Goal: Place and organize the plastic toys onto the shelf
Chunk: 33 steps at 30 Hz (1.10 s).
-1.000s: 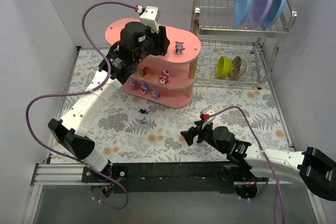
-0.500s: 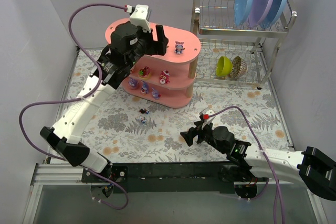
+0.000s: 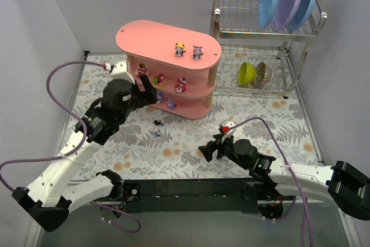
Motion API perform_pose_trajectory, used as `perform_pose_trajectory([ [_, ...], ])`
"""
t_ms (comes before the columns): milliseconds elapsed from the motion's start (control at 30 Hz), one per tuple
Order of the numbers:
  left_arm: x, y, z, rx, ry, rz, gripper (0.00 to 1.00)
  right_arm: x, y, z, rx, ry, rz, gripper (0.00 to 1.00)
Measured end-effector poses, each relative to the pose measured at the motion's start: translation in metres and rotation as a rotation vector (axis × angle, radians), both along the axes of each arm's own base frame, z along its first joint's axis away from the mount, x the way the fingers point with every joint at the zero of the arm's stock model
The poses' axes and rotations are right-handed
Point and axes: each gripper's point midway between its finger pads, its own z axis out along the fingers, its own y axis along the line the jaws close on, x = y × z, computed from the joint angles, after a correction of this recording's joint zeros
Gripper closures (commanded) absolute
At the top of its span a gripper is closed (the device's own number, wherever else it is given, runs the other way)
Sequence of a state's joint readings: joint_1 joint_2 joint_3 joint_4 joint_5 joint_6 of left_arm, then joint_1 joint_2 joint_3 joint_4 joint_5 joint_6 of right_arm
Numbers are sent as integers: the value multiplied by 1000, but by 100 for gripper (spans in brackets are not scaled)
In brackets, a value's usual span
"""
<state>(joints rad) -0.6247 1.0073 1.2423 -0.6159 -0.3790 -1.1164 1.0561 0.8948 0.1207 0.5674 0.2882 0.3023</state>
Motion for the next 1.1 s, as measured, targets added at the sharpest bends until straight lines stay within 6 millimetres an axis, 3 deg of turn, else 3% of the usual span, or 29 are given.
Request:
perform_pose_trajectory([
  [167, -31, 19, -101, -39, 232, 109, 17, -1, 0, -4, -12, 7, 3, 2],
  [300, -51, 28, -163, -81, 380, 195, 17, -1, 0, -4, -12, 8, 3, 2],
  [367, -58, 29, -185, -105, 431, 228, 17, -1, 0, -5, -13, 8, 3, 2],
  [500, -60, 26, -205, -157, 474, 277, 18, -1, 0, -7, -21, 15, 6, 2],
  [833, -31, 9, -248, -151, 528, 351, 20, -2, 1, -8, -21, 16, 11, 2],
  [1100, -18, 9, -282, -121, 570, 404, 29, -3, 2, -8, -19, 18, 18, 2],
])
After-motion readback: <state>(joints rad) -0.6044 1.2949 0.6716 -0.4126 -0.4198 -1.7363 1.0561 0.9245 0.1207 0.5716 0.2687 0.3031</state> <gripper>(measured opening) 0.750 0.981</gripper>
